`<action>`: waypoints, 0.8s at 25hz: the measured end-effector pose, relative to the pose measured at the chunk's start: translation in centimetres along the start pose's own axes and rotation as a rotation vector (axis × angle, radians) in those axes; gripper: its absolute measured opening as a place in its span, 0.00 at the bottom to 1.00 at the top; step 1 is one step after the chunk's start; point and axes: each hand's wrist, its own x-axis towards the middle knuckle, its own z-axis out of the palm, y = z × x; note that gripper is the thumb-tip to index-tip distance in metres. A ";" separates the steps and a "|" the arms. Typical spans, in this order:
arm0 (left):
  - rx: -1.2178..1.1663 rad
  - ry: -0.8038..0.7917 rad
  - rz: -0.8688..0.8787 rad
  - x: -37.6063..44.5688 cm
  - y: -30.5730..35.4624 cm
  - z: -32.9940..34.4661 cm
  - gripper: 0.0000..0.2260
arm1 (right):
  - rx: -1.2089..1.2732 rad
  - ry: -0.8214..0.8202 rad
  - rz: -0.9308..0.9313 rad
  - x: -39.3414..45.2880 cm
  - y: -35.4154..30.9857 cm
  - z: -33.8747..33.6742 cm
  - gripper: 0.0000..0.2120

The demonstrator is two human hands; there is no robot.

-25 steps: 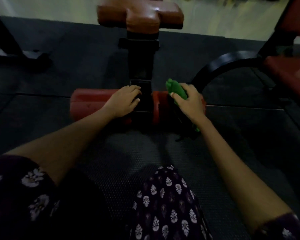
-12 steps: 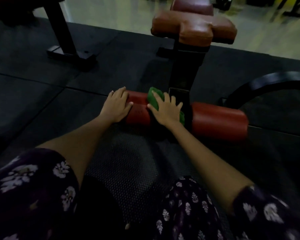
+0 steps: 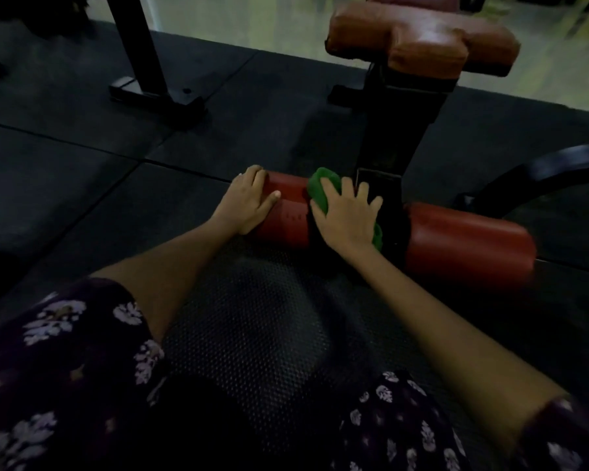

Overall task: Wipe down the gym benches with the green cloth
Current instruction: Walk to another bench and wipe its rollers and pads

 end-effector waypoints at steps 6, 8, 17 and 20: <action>-0.274 0.250 -0.093 -0.8 0.3 2.6 0.27 | 0.149 -0.206 0.162 6.0 0.8 -1.0 0.23; -0.329 0.371 -0.130 -0.6 0.4 3.3 0.25 | 0.041 -0.177 0.153 6.7 -0.8 -0.9 0.23; -0.265 0.544 -0.051 0.3 -0.1 4.8 0.21 | 0.231 -0.239 0.165 9.3 2.8 0.1 0.20; -0.249 0.561 -0.047 0.2 -0.6 5.2 0.22 | -0.077 -0.136 -0.072 9.0 -1.4 1.0 0.23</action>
